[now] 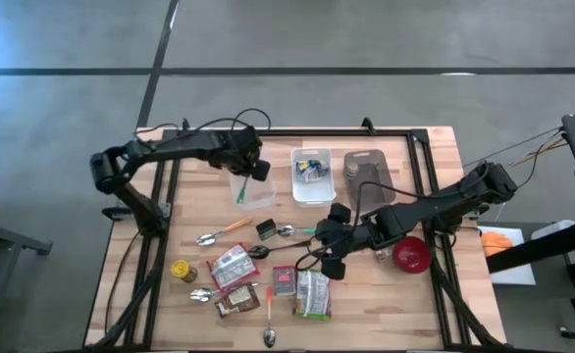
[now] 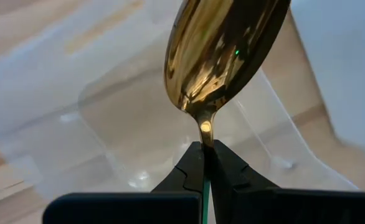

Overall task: Pick & Place Food Item
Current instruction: Put the gold spoon into the transparent bin

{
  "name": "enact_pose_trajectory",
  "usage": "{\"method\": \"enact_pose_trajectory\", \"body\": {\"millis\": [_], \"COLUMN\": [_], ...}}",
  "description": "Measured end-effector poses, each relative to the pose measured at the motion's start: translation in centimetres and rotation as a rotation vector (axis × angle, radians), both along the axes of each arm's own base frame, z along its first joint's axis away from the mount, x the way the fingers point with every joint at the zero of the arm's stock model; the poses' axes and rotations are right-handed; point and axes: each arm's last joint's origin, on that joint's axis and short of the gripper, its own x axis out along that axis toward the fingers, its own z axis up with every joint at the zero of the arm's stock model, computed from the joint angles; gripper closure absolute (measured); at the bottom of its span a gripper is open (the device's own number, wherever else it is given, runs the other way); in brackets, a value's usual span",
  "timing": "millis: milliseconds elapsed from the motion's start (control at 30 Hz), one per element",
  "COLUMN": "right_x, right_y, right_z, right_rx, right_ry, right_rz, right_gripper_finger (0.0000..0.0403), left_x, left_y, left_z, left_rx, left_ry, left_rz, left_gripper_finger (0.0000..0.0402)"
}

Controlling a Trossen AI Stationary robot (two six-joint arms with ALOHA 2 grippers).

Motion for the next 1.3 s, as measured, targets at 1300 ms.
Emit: {"method": "enact_pose_trajectory", "body": {"millis": [1300], "right_x": [0.0], "right_y": [0.0], "right_z": [0.0], "right_rx": [-0.003], "right_ry": [-0.001], "right_rz": [0.001], "right_gripper_finger": [0.011], "left_x": [1.0], "left_y": [2.1], "left_z": [-5.7], "left_rx": [-0.108], "left_ry": [0.113], "left_rz": [-0.02], "left_gripper_finger": [0.0402]}}
